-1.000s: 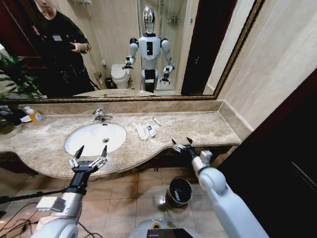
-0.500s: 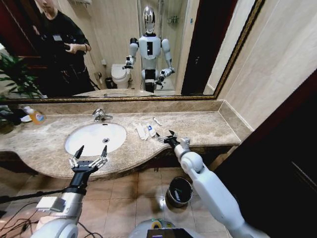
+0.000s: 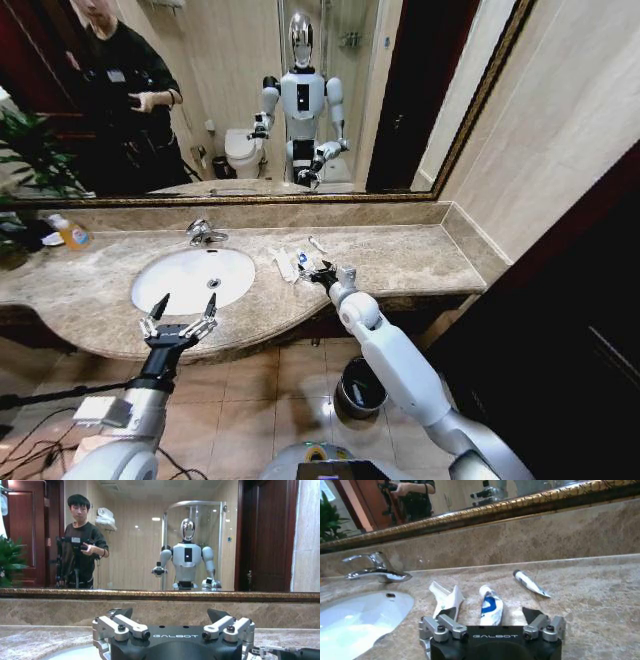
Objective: Pick up the trash from the sink and place it in the trash bin.
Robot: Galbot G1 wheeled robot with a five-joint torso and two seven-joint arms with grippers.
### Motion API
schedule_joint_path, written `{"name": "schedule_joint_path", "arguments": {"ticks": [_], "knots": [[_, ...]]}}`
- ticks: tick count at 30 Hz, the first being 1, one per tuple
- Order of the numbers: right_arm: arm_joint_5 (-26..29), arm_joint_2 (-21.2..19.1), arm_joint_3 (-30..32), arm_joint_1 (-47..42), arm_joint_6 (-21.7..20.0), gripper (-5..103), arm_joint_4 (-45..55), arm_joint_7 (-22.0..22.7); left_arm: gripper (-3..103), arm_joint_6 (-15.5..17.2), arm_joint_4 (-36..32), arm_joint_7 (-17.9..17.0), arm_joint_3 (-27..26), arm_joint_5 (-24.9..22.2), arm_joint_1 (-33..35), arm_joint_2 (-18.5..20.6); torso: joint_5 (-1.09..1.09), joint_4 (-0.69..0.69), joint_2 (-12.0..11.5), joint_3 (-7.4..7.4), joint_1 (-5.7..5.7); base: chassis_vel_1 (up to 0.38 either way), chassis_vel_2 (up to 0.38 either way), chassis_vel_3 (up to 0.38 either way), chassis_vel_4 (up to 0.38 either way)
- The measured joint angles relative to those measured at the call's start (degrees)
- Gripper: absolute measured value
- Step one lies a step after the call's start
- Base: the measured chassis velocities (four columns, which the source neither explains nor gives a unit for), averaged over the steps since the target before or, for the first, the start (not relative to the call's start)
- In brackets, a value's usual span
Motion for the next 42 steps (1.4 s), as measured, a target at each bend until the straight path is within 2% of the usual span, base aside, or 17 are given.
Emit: {"name": "schedule_joint_path", "arguments": {"ticks": [1,3,5,6,7,10,11,15,17,19,20,23,25,26,28,42], "knots": [[0.0,0.0,0.0,0.0,0.0,88,0.0,0.0,100,0.0,0.0,0.0,0.0,0.0,0.0,0.0,0.0,0.0,0.0,0.0,0.0,0.0,0.0,0.0,0.0],[-0.66,0.15,0.22,-0.26,0.36,79,-0.76,-0.42,100,0.0,0.0,0.0,0.0,0.0,0.0,0.0,0.0,0.0,0.0,0.0,0.0,0.0,0.0,0.0,0.0],[-0.98,0.21,0.28,-0.39,0.54,79,-0.99,-0.6,100,0.0,0.0,0.0,0.0,0.0,0.0,0.0,0.01,0.0,0.0,0.0,0.0,0.0,0.0,0.0,0.0],[-1.34,0.29,0.31,-0.54,0.74,73,-1.26,-0.78,100,0.0,0.0,0.0,0.0,0.0,0.0,0.0,0.01,0.0,0.0,0.0,0.0,0.0,0.0,0.0,0.0],[-1.34,0.29,0.31,-0.54,0.74,73,-1.26,-0.78,100,0.0,0.0,0.0,0.0,0.0,0.0,0.0,0.01,0.0,0.0,0.0,0.0,0.0,0.0,0.0,0.0],[-2.07,0.69,0.39,-0.78,1.25,57,-1.9,-1.06,100,0.0,0.0,0.0,0.0,0.0,0.0,0.0,0.01,0.0,0.0,0.0,0.0,0.0,0.0,0.0,0.0],[-2.07,0.69,0.39,-0.78,1.25,57,-1.9,-1.06,100,0.0,0.0,0.0,0.0,0.0,0.0,0.0,0.01,0.0,0.0,0.0,0.0,0.0,0.0,0.0,0.0],[-2.38,0.98,0.45,-1.15,1.54,35,-2.06,-1.31,100,0.0,0.0,0.0,0.0,0.0,0.0,0.0,0.01,0.0,0.0,0.0,0.0,0.0,0.0,0.0,0.0],[-2.46,0.98,0.46,-1.28,1.62,35,-2.05,-1.4,100,0.0,0.0,0.0,0.01,0.0,0.0,0.0,0.01,0.0,0.0,0.0,0.0,0.0,0.0,0.0,0.0],[-2.56,0.99,0.47,-1.53,1.72,24,-1.94,-1.46,100,0.0,0.0,0.0,0.0,0.0,0.0,0.0,0.02,0.0,0.0,0.0,0.0,0.0,0.0,0.0,0.0],[-2.56,0.99,0.47,-1.53,1.72,24,-1.94,-1.46,100,0.0,0.0,0.0,0.0,0.0,0.0,0.0,0.02,0.0,0.0,0.0,0.0,0.0,0.0,0.0,0.0],[-2.77,0.81,0.48,-2.12,1.92,8,-1.44,-1.52,100,0.0,0.0,0.0,0.0,0.0,0.0,0.0,0.02,0.0,0.0,0.0,0.0,0.0,0.0,0.0,0.0],[-2.79,0.77,0.48,-2.21,1.94,8,-1.31,-1.53,100,0.0,0.0,0.0,0.0,0.0,0.0,0.0,0.01,0.0,0.0,0.0,0.0,0.0,0.0,0.0,0.0],[-2.82,0.67,0.48,-2.43,1.97,3,-1.03,-1.54,100,0.0,0.0,0.0,0.0,0.0,0.0,0.0,0.02,0.0,0.0,0.0,0.0,0.0,0.0,0.0,0.0],[-2.83,0.51,0.51,-2.76,1.98,1,-0.55,-1.54,100,0.0,0.0,0.0,0.0,0.0,0.0,0.0,0.02,0.0,0.0,0.0,0.0,0.0,0.0,0.0,0.0],[-2.83,-0.8,1.59,-5.37,2.02,0,3.9,-0.94,100,0.0,0.0,0.0,0.0,0.0,0.0,0.0,0.02,0.0,0.0,0.0,0.0,0.0,0.0,0.0,0.0]]}}
